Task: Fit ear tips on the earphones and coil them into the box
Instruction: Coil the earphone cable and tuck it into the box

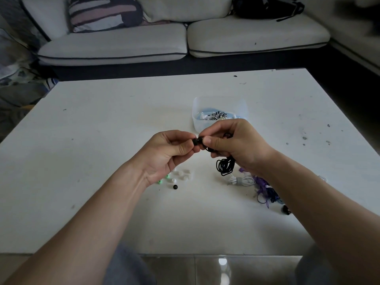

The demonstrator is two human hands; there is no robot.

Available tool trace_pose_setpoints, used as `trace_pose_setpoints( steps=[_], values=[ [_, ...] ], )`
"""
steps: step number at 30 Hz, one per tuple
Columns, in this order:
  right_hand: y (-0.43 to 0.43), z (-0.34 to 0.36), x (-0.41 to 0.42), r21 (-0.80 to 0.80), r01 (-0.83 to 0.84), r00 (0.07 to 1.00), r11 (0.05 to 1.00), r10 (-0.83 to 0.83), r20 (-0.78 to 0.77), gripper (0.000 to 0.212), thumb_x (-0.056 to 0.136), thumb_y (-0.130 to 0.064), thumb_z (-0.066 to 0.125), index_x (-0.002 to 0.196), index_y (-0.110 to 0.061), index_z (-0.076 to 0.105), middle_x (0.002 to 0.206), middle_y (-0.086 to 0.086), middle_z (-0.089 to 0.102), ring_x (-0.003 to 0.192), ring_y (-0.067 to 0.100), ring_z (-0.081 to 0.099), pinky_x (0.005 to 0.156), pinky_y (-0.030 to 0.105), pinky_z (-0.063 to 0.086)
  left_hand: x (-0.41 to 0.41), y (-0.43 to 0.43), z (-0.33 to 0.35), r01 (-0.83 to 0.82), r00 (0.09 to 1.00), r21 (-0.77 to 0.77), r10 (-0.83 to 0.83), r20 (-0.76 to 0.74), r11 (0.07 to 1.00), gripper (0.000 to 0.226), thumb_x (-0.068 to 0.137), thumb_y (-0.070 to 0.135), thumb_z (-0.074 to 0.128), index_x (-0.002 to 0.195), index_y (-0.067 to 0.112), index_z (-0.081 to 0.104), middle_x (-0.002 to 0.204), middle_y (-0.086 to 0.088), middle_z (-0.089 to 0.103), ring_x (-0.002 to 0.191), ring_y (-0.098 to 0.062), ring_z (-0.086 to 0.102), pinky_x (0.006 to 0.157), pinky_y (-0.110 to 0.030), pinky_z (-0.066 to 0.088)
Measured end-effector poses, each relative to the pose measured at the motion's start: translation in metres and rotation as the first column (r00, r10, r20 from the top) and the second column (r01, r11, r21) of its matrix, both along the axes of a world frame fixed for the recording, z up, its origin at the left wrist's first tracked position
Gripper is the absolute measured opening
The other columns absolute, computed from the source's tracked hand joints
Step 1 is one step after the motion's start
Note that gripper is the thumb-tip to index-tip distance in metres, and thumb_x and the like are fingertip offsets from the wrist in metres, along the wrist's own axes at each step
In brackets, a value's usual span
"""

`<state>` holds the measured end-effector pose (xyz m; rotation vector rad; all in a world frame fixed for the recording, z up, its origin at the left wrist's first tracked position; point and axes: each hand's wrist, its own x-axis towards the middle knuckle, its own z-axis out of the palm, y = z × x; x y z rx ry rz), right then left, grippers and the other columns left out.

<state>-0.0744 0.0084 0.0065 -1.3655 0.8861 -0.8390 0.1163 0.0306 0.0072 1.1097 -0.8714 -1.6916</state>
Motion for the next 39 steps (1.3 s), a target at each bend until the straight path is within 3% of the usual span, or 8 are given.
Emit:
trace_pose_setpoints(
  steps=[10, 17, 22, 24, 27, 31, 35, 39],
  values=[
    [-0.002, 0.000, -0.004, -0.062, -0.052, 0.995, 0.997, 0.047, -0.083, 0.010, 0.090, 0.001, 0.067, 0.089, -0.007, 0.074, 0.071, 0.001, 0.072, 0.068, 0.007, 0.063, 0.067, 0.026, 0.057, 0.000, 0.000, -0.002, 0.036, 0.999, 0.037, -0.037, 0.023, 0.999, 0.022, 0.067, 0.000, 0.065, 0.061, 0.017, 0.076, 0.069, -0.008, 0.072, 0.065, -0.013, 0.072, 0.058, -0.017, 0.056],
    [-0.003, -0.006, -0.005, 0.013, -0.071, 0.997, 0.997, 0.071, -0.032, 0.007, 0.091, -0.001, 0.066, 0.090, -0.004, 0.072, 0.077, 0.009, 0.070, 0.067, 0.008, 0.062, 0.064, 0.023, 0.054, 0.000, -0.001, -0.003, 0.054, 0.997, 0.010, -0.054, 0.060, 0.999, 0.020, 0.067, 0.001, 0.066, 0.060, 0.018, 0.075, 0.071, -0.008, 0.073, 0.067, -0.014, 0.073, 0.060, -0.017, 0.056],
    [-0.002, -0.010, 0.001, 0.029, -0.012, 0.999, 1.000, 0.013, -0.041, 0.009, 0.091, -0.001, 0.067, 0.088, -0.007, 0.072, 0.075, 0.005, 0.072, 0.067, 0.007, 0.063, 0.064, 0.022, 0.055, 0.004, -0.002, -0.006, 0.033, 0.991, -0.042, -0.027, 0.132, 0.999, 0.011, 0.067, 0.002, 0.069, 0.076, 0.009, 0.069, 0.073, -0.011, 0.074, 0.069, -0.017, 0.073, 0.062, -0.019, 0.056],
    [-0.001, -0.011, 0.002, 0.045, 0.001, 1.000, 0.999, 0.000, -0.016, 0.008, 0.091, 0.000, 0.066, 0.088, -0.005, 0.072, 0.074, 0.005, 0.072, 0.061, 0.006, 0.061, 0.062, 0.021, 0.054, 0.004, -0.002, -0.007, 0.021, 0.990, -0.049, -0.013, 0.140, 0.999, 0.013, 0.067, 0.003, 0.069, 0.079, 0.008, 0.067, 0.073, -0.010, 0.073, 0.068, -0.016, 0.073, 0.062, -0.019, 0.056],
    [0.000, -0.011, 0.004, 0.100, -0.010, 0.997, 0.995, 0.002, 0.082, 0.010, 0.092, 0.000, 0.063, 0.087, -0.005, 0.070, 0.075, 0.007, 0.069, 0.047, 0.008, 0.045, 0.058, 0.022, 0.049, 0.002, -0.004, -0.005, 0.006, 0.994, -0.049, -0.001, 0.109, 0.999, 0.013, 0.067, 0.006, 0.069, 0.068, 0.018, 0.075, 0.072, -0.006, 0.073, 0.065, -0.014, 0.071, 0.060, -0.018, 0.055],
    [-0.002, -0.008, 0.004, 0.153, -0.047, 0.983, 0.987, 0.019, 0.182, 0.012, 0.092, 0.001, 0.059, 0.087, -0.004, 0.069, 0.074, 0.009, 0.070, 0.042, 0.007, 0.037, 0.055, 0.021, 0.045, 0.003, -0.005, -0.002, 0.040, 0.999, -0.044, -0.038, 0.027, 0.998, 0.020, 0.069, 0.005, 0.067, 0.065, 0.020, 0.077, 0.074, -0.005, 0.073, 0.072, -0.015, 0.071, 0.062, -0.018, 0.056],
    [-0.003, -0.007, 0.000, 0.100, -0.038, 0.993, 0.994, 0.027, 0.117, 0.011, 0.092, 0.002, 0.060, 0.088, -0.003, 0.069, 0.072, 0.006, 0.070, 0.044, 0.007, 0.040, 0.058, 0.022, 0.048, 0.000, -0.004, -0.003, 0.046, 0.999, -0.042, -0.045, 0.029, 0.998, 0.021, 0.070, 0.004, 0.066, 0.065, 0.020, 0.077, 0.074, -0.007, 0.074, 0.070, -0.014, 0.071, 0.062, -0.018, 0.056],
    [-0.004, -0.005, -0.001, -0.005, -0.002, 1.000, 1.000, 0.002, 0.008, 0.010, 0.091, 0.001, 0.065, 0.087, -0.005, 0.071, 0.072, 0.003, 0.072, 0.056, 0.007, 0.057, 0.063, 0.024, 0.054, 0.000, -0.005, -0.004, 0.017, 0.999, -0.025, -0.016, 0.046, 1.000, 0.019, 0.068, 0.004, 0.067, 0.064, 0.019, 0.077, 0.072, -0.006, 0.073, 0.066, -0.013, 0.071, 0.061, -0.018, 0.056]
  ],
)
